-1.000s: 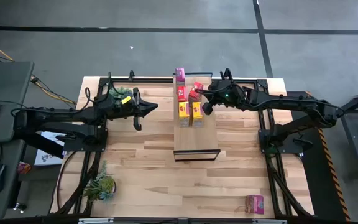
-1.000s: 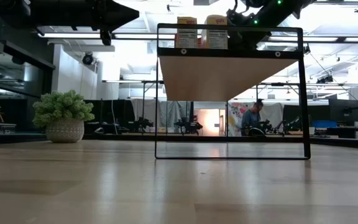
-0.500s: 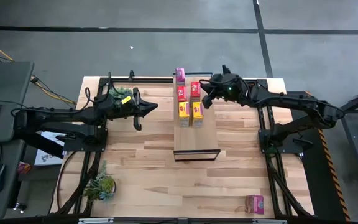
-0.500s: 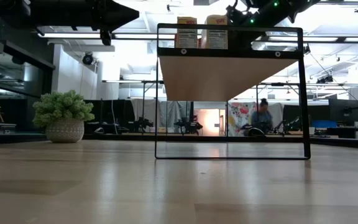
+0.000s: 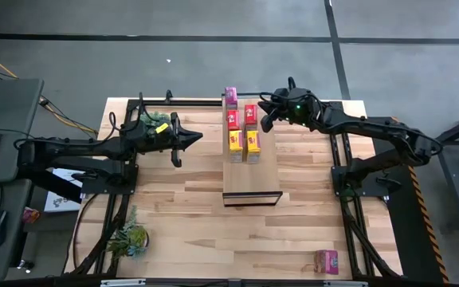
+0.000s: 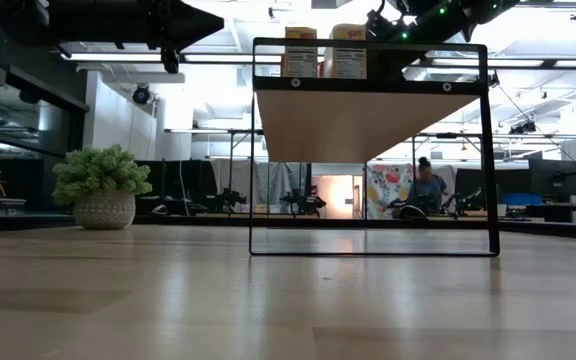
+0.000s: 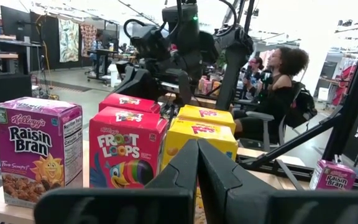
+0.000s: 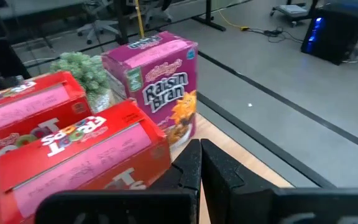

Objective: Stack cereal on shelf
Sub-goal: Put the violet cereal box aligned with the other violet cereal box on the shelf

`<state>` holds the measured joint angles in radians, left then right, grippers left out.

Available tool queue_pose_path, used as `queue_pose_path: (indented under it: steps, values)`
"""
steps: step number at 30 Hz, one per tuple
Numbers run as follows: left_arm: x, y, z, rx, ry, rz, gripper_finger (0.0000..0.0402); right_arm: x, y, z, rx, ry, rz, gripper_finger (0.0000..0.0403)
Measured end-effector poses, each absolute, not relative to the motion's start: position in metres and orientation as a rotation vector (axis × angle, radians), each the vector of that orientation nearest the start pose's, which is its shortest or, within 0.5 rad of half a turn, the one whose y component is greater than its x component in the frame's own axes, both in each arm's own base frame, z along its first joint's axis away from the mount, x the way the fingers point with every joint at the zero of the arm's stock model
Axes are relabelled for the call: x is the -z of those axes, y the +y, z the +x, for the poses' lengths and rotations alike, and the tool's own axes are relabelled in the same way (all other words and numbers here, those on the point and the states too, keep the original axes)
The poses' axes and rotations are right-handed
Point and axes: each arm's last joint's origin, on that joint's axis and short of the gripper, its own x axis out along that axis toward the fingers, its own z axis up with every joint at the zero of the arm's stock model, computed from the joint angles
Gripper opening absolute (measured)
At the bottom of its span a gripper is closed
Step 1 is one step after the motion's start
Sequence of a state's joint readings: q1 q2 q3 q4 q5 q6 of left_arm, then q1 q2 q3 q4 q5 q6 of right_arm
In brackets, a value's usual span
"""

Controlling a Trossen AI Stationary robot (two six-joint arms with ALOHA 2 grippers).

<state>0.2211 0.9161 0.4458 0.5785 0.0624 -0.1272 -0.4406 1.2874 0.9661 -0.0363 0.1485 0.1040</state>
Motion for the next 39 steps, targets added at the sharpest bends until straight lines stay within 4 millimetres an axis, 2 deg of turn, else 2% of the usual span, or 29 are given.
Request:
queue_pose_path:
  steps: [4,10,16,19,23,26,29,35,39]
  values:
    - [-0.265,0.042,0.196,-0.152,-0.112,-0.100,0.0000,-0.312,-0.124,0.249,0.639,0.317,0.123,0.0000]
    - [-0.265,0.042,0.196,-0.154,-0.108,-0.060,0.0000,-0.332,-0.108,0.219,0.652,0.323,0.123,0.0000]
    - [-0.265,0.043,0.196,-0.156,-0.105,-0.034,0.0001,-0.333,-0.086,0.187,0.643,0.454,0.207,0.0000]
    - [-0.265,0.043,0.196,-0.174,-0.105,-0.034,0.0001,-0.331,-0.072,0.180,0.615,0.497,0.277,0.0000]
    - [-0.264,0.044,0.196,-0.207,-0.097,-0.037,0.0001,-0.333,-0.048,0.183,0.544,0.476,0.342,0.0007]
    - [-0.264,0.044,0.196,-0.207,-0.097,-0.037,0.0001,-0.334,-0.031,0.187,0.469,0.457,0.415,0.0031]
    - [-0.264,0.044,0.196,-0.207,-0.097,-0.037,0.0001,-0.338,-0.017,0.187,0.429,0.509,0.462,0.0075]
    - [-0.264,0.044,0.196,-0.210,-0.095,-0.039,0.0001,-0.348,-0.005,0.168,0.534,0.753,0.640,0.0169]
    - [-0.264,0.044,0.196,-0.210,-0.094,-0.038,0.0001,-0.350,0.006,0.160,0.595,0.916,0.862,0.0198]
